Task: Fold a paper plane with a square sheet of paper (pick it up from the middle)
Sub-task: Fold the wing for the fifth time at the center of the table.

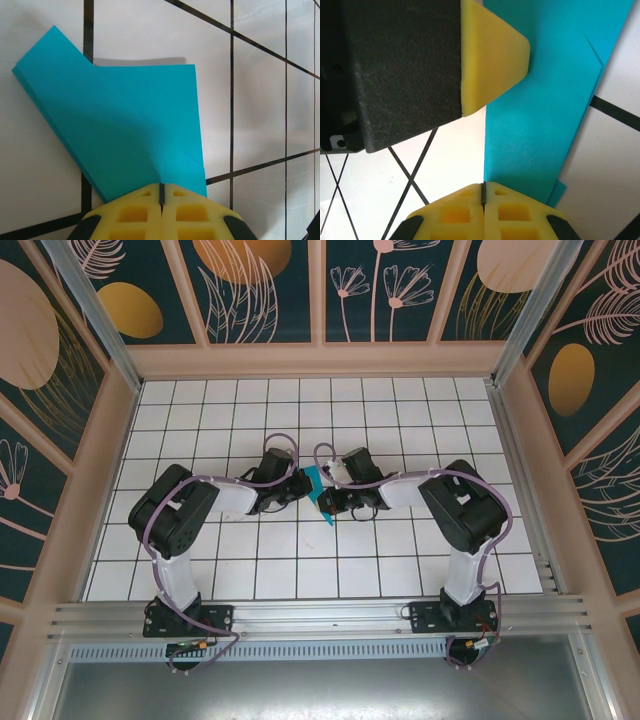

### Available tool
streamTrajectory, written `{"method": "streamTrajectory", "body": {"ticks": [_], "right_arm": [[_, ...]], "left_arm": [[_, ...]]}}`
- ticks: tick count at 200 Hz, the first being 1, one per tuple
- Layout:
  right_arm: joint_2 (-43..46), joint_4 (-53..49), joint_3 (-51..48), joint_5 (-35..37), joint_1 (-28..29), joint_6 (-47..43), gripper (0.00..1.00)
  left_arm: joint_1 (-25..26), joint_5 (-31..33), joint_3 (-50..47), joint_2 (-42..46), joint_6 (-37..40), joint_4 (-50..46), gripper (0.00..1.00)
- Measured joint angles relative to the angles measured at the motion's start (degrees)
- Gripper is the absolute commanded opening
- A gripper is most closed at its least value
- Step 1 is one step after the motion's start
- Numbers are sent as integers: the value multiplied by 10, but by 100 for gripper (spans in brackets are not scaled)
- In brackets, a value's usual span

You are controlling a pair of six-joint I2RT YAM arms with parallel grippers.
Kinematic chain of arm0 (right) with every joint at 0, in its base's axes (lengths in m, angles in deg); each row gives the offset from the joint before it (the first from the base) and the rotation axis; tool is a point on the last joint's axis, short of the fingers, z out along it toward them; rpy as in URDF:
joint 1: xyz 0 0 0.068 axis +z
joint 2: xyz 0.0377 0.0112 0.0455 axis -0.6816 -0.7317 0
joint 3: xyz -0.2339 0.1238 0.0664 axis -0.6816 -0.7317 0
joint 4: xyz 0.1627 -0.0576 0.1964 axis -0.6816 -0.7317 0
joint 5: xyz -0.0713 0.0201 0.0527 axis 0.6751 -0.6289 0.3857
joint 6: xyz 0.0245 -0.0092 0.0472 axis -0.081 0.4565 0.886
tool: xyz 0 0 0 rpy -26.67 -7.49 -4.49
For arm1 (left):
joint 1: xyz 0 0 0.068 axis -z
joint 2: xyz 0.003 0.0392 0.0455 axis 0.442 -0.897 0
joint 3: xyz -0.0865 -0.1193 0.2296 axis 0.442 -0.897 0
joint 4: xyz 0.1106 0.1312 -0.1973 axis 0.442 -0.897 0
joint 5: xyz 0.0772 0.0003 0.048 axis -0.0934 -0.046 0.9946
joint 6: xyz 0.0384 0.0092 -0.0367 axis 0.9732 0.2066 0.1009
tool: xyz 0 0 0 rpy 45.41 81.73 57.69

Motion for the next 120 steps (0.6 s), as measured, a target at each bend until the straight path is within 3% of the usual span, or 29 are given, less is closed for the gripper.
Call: {"method": "streamTrajectory", "body": {"ticks": [120], "right_arm": [[82, 13, -106, 1, 3, -29, 0]], "left_arm": [[4, 17, -1, -2, -31, -1, 0]]}}
